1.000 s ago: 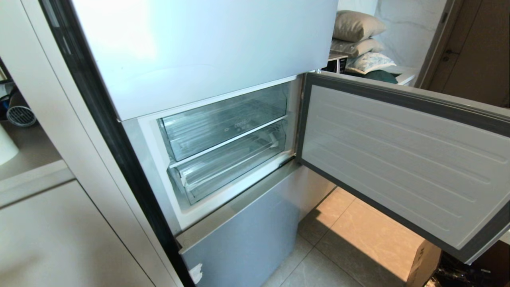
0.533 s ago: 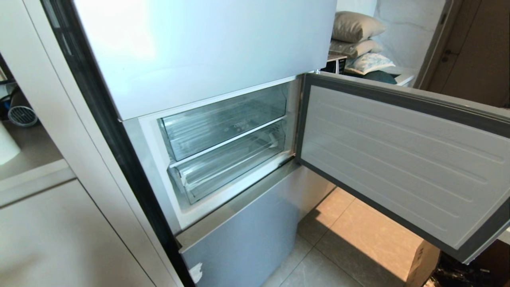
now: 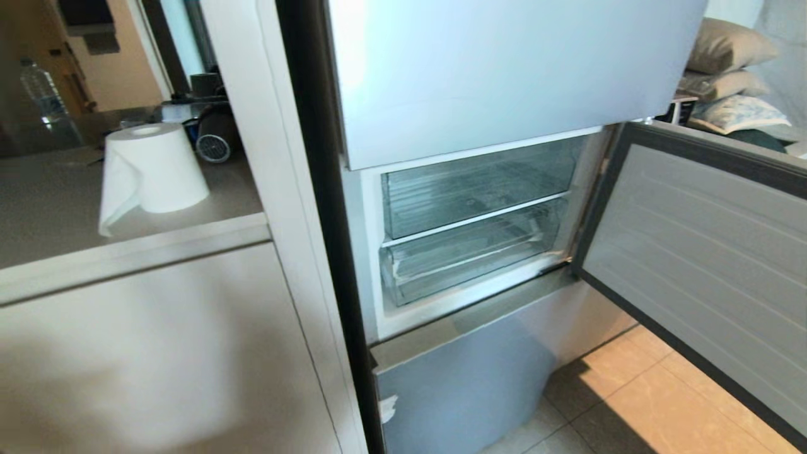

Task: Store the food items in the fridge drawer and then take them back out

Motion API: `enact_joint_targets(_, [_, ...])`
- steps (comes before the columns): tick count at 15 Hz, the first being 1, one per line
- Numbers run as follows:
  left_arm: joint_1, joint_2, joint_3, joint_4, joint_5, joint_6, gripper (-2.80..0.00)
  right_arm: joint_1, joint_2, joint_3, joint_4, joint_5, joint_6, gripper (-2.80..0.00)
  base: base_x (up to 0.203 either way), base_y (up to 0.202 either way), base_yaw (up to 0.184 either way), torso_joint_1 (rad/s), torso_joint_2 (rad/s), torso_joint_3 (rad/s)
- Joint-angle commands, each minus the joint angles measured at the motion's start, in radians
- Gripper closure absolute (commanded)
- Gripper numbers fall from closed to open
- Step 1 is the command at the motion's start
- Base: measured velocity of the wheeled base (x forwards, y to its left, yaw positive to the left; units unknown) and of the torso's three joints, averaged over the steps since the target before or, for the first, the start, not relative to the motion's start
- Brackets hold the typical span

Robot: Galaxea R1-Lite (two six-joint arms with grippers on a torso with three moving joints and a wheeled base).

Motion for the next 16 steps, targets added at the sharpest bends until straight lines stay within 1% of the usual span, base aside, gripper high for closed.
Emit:
enact_joint_targets(1, [0.0, 0.001, 0.0, 0.0, 0.0, 0.0, 0.0, 0.0, 0.001, 0.0, -0.001, 0.0, -0.001, 0.0, 0.0, -0.005, 0.182, 0.002, 0.0, 0.003])
enact_joint_targets(12, [0.0, 0.001, 0.0, 0.0, 0.0, 0.0, 0.0, 0.0, 0.001, 0.0, -0.001, 0.0, -0.001, 0.0, 0.001, -0.009, 0.172, 0.003, 0.0, 0.003])
enact_joint_targets(14, [0.0, 0.001, 0.0, 0.0, 0.0, 0.0, 0.0, 0.0, 0.001, 0.0, 0.001, 0.004, -0.019, 0.0, 0.003, -0.007, 0.1, 0.001, 0.0, 0.005])
enact_joint_targets(16, [0.0, 0.001, 0.0, 0.0, 0.0, 0.0, 0.0, 0.0, 0.001, 0.0, 0.0, 0.009, -0.046, 0.0, 0.0, 0.0, 0.0, 0.0, 0.0, 0.0])
